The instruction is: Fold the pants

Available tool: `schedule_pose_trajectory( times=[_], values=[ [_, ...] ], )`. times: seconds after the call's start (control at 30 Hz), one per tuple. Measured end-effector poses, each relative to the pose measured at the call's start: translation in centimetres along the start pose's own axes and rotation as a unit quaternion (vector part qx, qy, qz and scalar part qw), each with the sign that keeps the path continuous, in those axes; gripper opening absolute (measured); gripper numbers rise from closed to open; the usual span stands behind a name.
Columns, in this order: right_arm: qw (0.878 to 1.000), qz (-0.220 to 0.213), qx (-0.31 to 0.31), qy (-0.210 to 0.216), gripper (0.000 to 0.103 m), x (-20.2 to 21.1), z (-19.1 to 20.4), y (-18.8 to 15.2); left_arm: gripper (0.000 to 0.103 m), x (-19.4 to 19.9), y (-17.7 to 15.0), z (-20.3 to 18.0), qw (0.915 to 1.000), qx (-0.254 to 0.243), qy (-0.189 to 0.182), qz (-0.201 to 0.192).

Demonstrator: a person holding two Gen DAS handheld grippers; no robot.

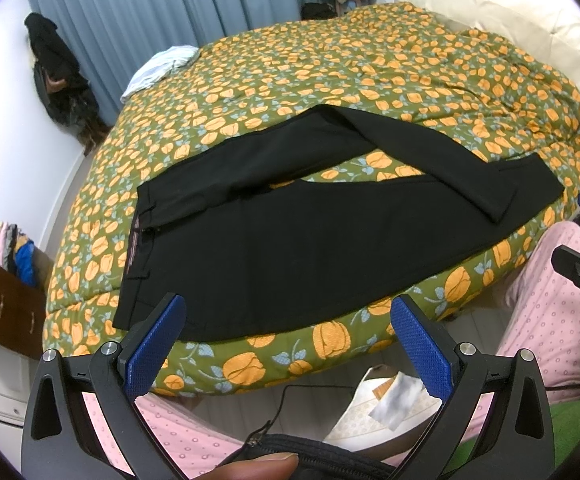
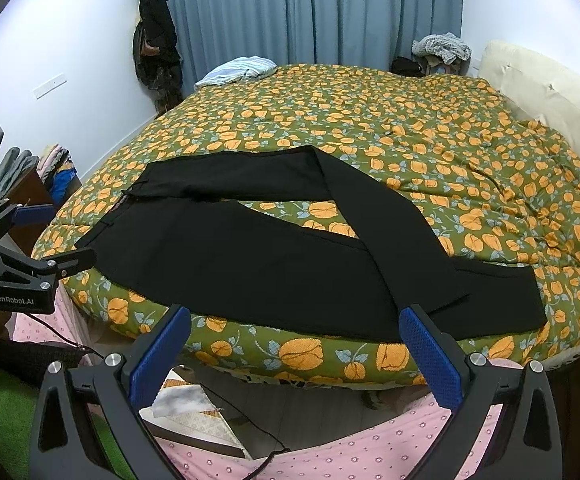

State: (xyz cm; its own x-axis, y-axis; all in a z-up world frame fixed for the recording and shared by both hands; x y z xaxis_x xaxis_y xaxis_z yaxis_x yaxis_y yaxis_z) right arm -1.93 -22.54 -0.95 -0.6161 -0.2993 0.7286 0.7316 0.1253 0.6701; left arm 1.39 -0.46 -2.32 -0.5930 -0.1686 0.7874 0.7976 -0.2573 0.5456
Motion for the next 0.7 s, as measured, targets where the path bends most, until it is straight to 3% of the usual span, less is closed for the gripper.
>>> schedule_pose_trajectory(
  times=[0.7],
  values=[
    [1.000, 0.008, 0.008, 0.005, 0.103, -0.62, 0.73, -0.42, 0.102, 0.14, 0.21, -0.13, 1.0000, 0.000, -0.001, 0.000]
  ],
)
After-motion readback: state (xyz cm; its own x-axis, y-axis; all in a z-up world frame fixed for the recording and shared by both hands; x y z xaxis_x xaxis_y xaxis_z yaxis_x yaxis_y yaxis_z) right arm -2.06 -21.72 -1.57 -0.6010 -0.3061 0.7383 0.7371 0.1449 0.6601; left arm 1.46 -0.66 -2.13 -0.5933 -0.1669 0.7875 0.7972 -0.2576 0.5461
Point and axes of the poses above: each gripper's, at about its wrist camera, not at the fingertips, and x roughly against the way its jaws point, z to its left, y to its top, the point moved 3 cm from there along -x, roughly the way its jaws point, and after that the axes turned 9 degrees about y, right-handed, at the moved point
